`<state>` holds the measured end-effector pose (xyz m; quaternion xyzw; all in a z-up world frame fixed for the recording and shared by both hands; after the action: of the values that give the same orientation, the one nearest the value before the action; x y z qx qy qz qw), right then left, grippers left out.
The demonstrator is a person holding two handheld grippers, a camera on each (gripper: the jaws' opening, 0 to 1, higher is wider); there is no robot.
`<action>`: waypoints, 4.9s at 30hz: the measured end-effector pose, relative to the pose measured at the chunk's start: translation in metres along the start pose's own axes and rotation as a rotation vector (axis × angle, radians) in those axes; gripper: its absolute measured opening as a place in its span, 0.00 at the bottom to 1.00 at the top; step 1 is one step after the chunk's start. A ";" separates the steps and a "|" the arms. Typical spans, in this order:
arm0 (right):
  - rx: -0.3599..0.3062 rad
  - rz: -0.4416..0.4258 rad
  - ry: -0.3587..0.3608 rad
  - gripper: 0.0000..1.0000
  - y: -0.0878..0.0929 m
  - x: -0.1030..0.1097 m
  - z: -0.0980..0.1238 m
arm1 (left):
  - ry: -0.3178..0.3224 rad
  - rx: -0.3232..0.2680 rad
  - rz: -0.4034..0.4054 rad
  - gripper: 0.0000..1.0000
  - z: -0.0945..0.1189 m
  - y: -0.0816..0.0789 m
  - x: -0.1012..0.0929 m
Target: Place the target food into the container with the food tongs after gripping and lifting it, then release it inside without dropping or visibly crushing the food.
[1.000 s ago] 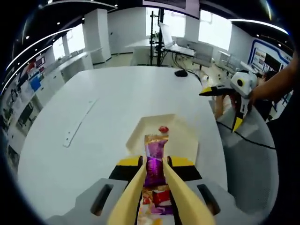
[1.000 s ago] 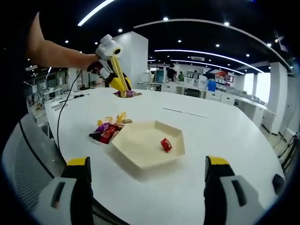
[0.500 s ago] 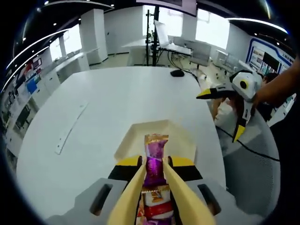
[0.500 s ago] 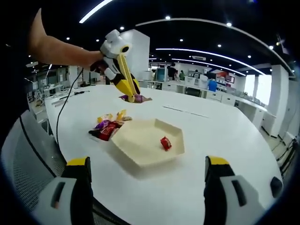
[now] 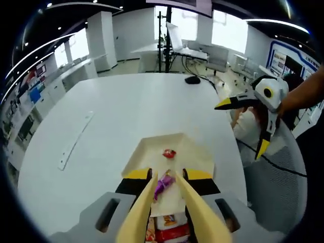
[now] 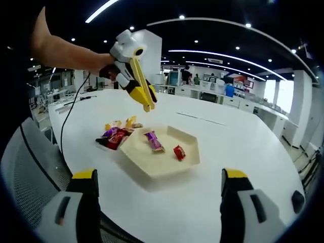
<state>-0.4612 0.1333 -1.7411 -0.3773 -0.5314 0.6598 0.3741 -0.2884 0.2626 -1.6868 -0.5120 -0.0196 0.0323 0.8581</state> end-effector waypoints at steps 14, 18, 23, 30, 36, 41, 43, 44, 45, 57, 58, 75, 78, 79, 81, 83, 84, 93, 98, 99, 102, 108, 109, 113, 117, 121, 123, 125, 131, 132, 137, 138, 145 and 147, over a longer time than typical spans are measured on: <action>0.000 -0.009 -0.006 1.00 0.001 -0.002 0.001 | -0.155 -0.032 0.011 0.23 0.047 0.046 0.044; -0.001 -0.009 -0.008 1.00 0.002 -0.002 0.001 | -0.205 0.001 0.026 0.23 0.073 0.078 0.058; 0.000 -0.012 -0.009 1.00 0.002 -0.001 0.000 | -0.271 0.016 0.077 0.23 0.098 0.106 0.066; 0.000 -0.016 -0.008 1.00 0.003 -0.001 0.001 | -0.375 0.036 0.143 0.23 0.119 0.133 0.065; 0.005 -0.013 -0.001 0.99 0.004 -0.002 0.001 | -0.466 0.039 0.202 0.23 0.127 0.156 0.057; 0.013 -0.006 -0.002 0.99 0.005 -0.002 0.001 | -0.516 0.029 0.281 0.23 0.133 0.170 0.051; 0.018 -0.009 0.003 0.99 0.006 -0.003 0.001 | -0.534 0.031 0.303 0.23 0.135 0.176 0.051; 0.018 -0.007 0.004 0.99 0.006 -0.004 0.001 | -0.539 0.033 0.312 0.23 0.135 0.179 0.050; 0.019 -0.006 0.006 0.99 0.005 -0.004 0.001 | -0.542 0.034 0.314 0.23 0.135 0.180 0.050; 0.031 0.000 -0.007 0.99 0.007 -0.003 0.001 | -0.568 -0.011 0.468 0.23 0.127 0.182 0.045; 0.030 0.002 -0.007 0.99 0.006 -0.003 0.001 | -0.576 -0.015 0.485 0.24 0.126 0.183 0.046; 0.032 -0.001 0.000 0.98 0.006 -0.003 0.002 | -0.512 0.038 0.538 0.16 0.112 0.183 0.033; 0.029 -0.003 0.003 0.98 0.006 -0.003 0.001 | -0.505 0.037 0.545 0.15 0.114 0.184 0.034; 0.032 -0.004 0.001 0.98 0.006 -0.003 0.001 | -0.507 0.033 0.556 0.14 0.115 0.185 0.035; 0.031 -0.002 -0.003 0.98 0.006 -0.002 0.001 | -0.508 0.031 0.558 0.14 0.118 0.185 0.036; 0.031 -0.004 -0.004 0.98 0.006 -0.002 0.001 | -0.506 0.028 0.554 0.14 0.119 0.185 0.037; 0.031 -0.003 -0.003 0.98 0.006 -0.002 0.001 | -0.511 0.026 0.564 0.15 0.121 0.184 0.037; 0.030 -0.006 -0.004 0.97 0.006 -0.002 0.000 | -0.558 -0.010 0.587 0.19 0.141 0.183 0.041; 0.035 -0.005 -0.019 0.97 0.007 0.000 0.000 | -0.591 -0.060 0.674 0.21 0.141 0.174 0.038; 0.037 -0.005 -0.018 0.97 0.007 -0.001 0.000 | -0.595 -0.051 0.666 0.21 0.138 0.174 0.036; 0.038 -0.004 -0.019 0.97 0.007 0.000 0.001 | -0.617 -0.030 0.652 0.22 0.133 0.177 0.032; 0.040 0.000 -0.010 0.97 0.007 -0.001 0.001 | -0.642 0.008 0.610 0.23 0.126 0.180 0.025; 0.038 0.000 -0.010 0.97 0.007 -0.001 0.001 | -0.644 0.013 0.596 0.23 0.125 0.179 0.024; 0.039 0.002 -0.012 0.97 0.007 -0.001 0.001 | -0.658 0.039 0.565 0.22 0.120 0.179 0.024; 0.040 0.002 -0.015 0.96 0.007 -0.001 0.001 | -0.629 0.105 0.441 0.22 0.124 0.185 0.025; 0.036 0.001 -0.013 0.96 0.006 -0.001 0.001 | -0.644 0.076 0.515 0.23 0.140 0.186 0.030; 0.037 0.001 -0.015 0.96 0.006 0.000 0.001 | -0.672 0.051 0.545 0.23 0.147 0.185 0.033; 0.036 0.002 -0.015 0.96 0.006 0.000 0.001 | -0.684 0.037 0.568 0.23 0.147 0.184 0.034; 0.037 0.002 -0.015 0.96 0.007 0.000 0.001 | -0.683 0.065 0.516 0.23 0.131 0.180 0.027; 0.037 0.001 -0.015 0.96 0.007 0.000 0.001 | -0.688 0.072 0.508 0.23 0.130 0.181 0.027; 0.039 -0.002 -0.017 0.95 0.008 0.000 0.001 | -0.712 0.088 0.528 0.25 0.126 0.192 0.028; 0.039 -0.002 -0.018 0.95 0.008 0.000 0.001 | -0.712 0.090 0.528 0.25 0.125 0.194 0.027; 0.041 -0.008 -0.017 0.94 0.008 0.000 0.001 | -0.698 0.097 0.525 0.26 0.124 0.197 0.025; 0.044 -0.006 -0.020 0.94 0.008 0.000 0.001 | -0.697 0.095 0.517 0.26 0.124 0.196 0.027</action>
<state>-0.4630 0.1319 -1.7493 -0.3608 -0.5214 0.6741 0.3789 -0.2767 0.4665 -1.8002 -0.4184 -0.1778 0.4179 0.7866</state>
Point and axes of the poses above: the point that each gripper's makers call its tool centre point, and the gripper's own axes: z roughly backward along the fingers, x roughly to its left, y roughly out of its underside, the point moved 4 cm from there along z, roughly backward along the fingers, and after that the axes turned 15 degrees about -x, right-handed, at the moved point
